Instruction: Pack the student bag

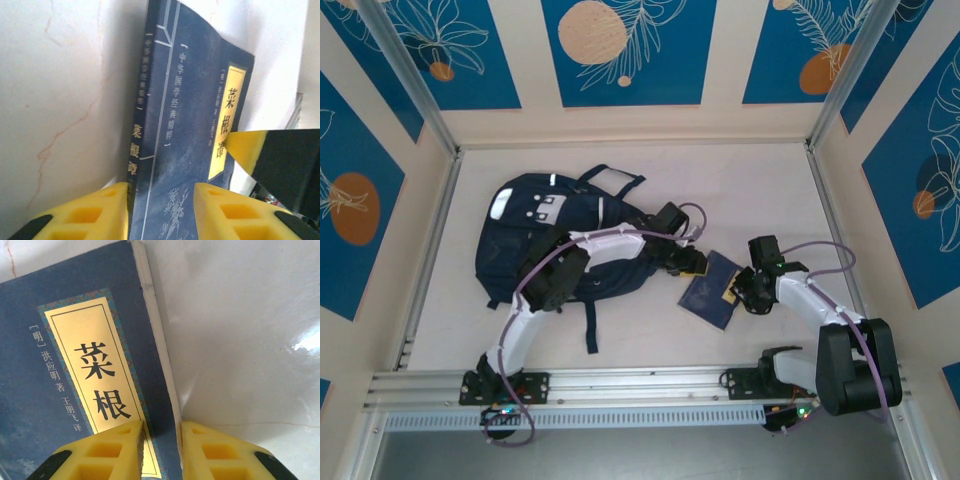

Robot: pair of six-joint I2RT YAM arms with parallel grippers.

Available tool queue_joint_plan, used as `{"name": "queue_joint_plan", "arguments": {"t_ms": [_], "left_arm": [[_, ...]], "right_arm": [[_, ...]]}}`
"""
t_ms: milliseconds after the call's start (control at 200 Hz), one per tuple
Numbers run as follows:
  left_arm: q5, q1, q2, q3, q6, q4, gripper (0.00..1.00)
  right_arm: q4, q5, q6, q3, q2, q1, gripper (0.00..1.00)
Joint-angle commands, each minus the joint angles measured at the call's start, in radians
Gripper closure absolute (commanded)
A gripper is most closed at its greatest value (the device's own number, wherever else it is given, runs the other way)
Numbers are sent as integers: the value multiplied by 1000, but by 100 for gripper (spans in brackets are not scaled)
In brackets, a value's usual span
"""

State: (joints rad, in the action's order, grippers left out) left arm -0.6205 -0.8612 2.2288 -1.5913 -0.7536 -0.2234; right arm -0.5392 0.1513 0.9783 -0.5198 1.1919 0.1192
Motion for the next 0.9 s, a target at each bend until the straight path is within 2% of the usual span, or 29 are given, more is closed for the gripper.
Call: {"name": "queue_joint_plan", "arguments": {"t_ms": [0,185,330,425,625,685,790,895], "left_arm": [[-253,-55,-71,6,-73,193,66],[-309,-55,-83,24,-110,248,67],[-341,-65,-33,-1,-114,236,67],[-295,-72,-10,-44,-31,108,64],[-119,-72,-5,-147,177,-208,59],[-114,-71,0,-146,183,-212,68],[-125,-72,-3,-119,163,-165,99],[-76,-68,-73,-64,160,-123,100]], "right_arm": [[37,-66,-3,15,19,11,76],[42,-73,-3,11,21,7,76],[48,-81,-3,11,21,5,76],[49,-84,-3,11,21,3,76],[52,-87,-9,14,17,3,76],[56,-92,-8,16,11,2,76],[57,-109,-9,17,-25,3,73],[-2,-84,-27,-6,-122,9,68]]}}
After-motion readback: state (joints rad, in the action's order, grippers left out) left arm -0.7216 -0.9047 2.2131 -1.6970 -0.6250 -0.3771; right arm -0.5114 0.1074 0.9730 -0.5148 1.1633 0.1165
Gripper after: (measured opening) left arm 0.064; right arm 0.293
